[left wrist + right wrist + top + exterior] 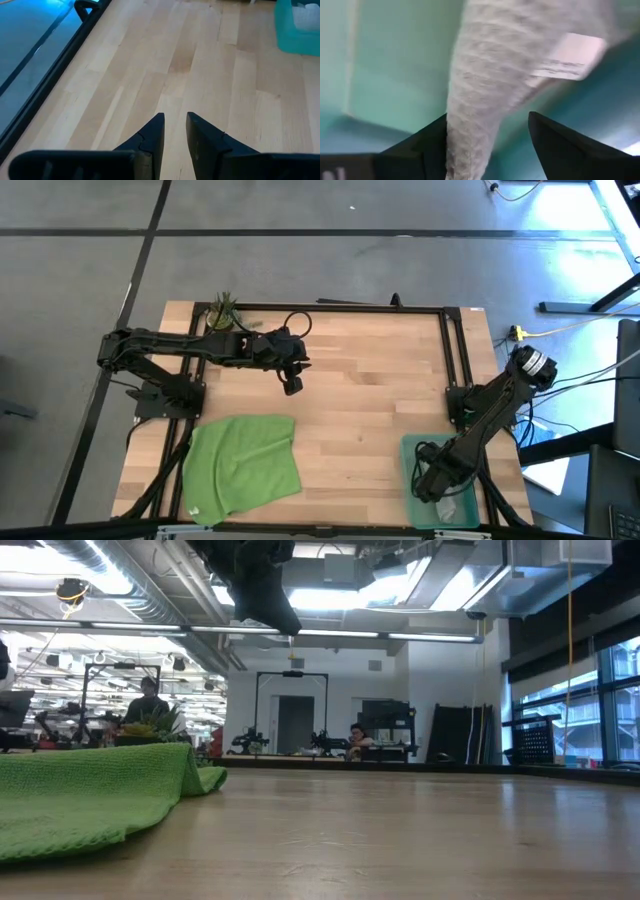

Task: Roll microfiber towels into tight, uniform cylinder then place into a basket
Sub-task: Put the gray microfiber towel into the green bin

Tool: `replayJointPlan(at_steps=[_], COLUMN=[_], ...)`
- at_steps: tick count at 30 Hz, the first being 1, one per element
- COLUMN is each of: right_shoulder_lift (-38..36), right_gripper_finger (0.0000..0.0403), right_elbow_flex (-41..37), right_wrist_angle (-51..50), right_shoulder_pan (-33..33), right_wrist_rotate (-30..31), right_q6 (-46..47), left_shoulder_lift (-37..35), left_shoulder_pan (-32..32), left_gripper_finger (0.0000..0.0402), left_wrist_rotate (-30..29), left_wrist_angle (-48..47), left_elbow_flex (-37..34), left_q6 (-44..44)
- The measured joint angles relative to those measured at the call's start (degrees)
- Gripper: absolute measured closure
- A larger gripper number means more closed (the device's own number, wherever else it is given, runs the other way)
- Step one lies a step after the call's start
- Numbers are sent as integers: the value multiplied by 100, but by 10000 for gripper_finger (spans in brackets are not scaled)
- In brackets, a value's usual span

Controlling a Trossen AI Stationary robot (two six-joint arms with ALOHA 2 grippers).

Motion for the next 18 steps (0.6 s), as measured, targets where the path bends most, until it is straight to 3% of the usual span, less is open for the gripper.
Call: replayJointPlan(at_steps=[6,18], right_shoulder_lift=[-187,86], right_gripper_finger=[152,152], right_elbow_flex=[-5,-421], right_wrist_angle=[-778,-592], right_shoulder_pan=[0,0], right_wrist_rotate=[0,-435], right_q6=[513,531], left_shoulder_lift=[2,2], left_shoulder_pan=[0,0], left_gripper_finger=[326,326], left_wrist_rotate=[2,0], left_wrist_angle=[0,2], left_elbow_flex=[0,0], left_q6=[0,0])
